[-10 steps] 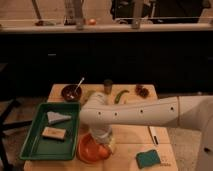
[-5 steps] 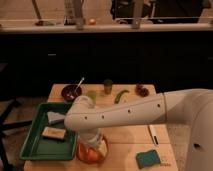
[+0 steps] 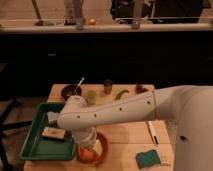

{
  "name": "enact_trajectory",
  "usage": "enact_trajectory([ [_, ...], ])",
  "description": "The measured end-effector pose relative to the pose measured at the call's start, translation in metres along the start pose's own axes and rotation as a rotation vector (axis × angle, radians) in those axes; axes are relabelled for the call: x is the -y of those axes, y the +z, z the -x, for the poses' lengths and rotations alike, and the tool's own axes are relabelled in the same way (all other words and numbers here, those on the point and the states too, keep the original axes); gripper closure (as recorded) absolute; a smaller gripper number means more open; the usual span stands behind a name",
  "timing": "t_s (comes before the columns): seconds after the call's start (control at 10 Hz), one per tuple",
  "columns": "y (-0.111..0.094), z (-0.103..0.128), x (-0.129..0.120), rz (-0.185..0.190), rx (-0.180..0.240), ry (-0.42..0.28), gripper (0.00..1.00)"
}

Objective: Place apple in red bowl

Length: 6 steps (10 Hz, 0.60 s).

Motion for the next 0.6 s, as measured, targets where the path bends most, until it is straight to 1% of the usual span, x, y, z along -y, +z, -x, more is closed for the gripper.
enact_trajectory([
  [0.3,-0.004,-0.003,0.009,-0.009,0.005,0.007,1.0],
  [0.6,-0.013,-0.004,0.011,-0.022,0.017,0.011,1.0],
])
